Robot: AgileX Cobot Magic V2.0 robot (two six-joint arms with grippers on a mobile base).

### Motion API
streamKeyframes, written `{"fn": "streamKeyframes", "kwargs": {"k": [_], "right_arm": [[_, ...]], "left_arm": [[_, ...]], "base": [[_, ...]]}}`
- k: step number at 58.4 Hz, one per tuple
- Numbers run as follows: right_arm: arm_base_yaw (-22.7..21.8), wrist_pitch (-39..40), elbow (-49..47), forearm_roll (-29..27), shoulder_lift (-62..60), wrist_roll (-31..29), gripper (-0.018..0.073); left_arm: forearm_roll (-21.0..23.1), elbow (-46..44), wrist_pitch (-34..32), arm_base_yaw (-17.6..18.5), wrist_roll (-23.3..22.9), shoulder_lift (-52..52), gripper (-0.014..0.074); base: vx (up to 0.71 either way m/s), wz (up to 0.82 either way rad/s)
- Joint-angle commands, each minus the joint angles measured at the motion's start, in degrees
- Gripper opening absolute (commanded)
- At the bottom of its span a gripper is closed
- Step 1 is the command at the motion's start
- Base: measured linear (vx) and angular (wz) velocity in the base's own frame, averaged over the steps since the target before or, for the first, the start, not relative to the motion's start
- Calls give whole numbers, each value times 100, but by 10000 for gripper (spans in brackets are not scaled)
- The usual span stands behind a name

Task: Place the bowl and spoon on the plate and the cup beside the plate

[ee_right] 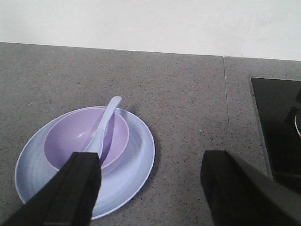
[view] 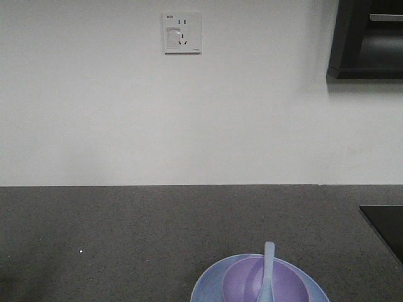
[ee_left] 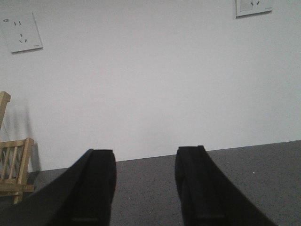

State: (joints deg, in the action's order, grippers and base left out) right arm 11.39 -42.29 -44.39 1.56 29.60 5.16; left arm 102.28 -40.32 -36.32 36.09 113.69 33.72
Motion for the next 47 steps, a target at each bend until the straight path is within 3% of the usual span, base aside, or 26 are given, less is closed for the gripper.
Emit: {"fn": "streamKeyframes", "kwargs": {"k": [1,15,19,23,29,36,40,47], "right_arm": [[-16,405,-156,78,69,-42,522],[-16,405,-156,78,69,-42,522],[-16,405,-156,78,69,-42,522],[-16,400,-156,78,69,-42,522],[-16,393,-156,78,69,-42,522],[-16,380,-156,78,69,-42,522],[-16,380,-156,78,69,-42,522],[-16,380,-156,78,69,-42,522]], "left_arm": [[52,-160,207,38,-3,21,398],[38,-157,431,38,-38,33,397],[-232,-157,695,38,-286,51,378],[-1142,-163,988,38,-897,55,316],[-3094,-163,1204,25,-2567,93,163],[-4830,-158,1432,-166,-4014,93,-9],[-5483,-158,1581,-429,-4730,88,-8],[-6082,-158,2238,-1089,-5902,88,-6]], "base": [[0,0],[0,0],[0,0],[0,0],[0,1],[0,0],[0,0],[0,0]]}}
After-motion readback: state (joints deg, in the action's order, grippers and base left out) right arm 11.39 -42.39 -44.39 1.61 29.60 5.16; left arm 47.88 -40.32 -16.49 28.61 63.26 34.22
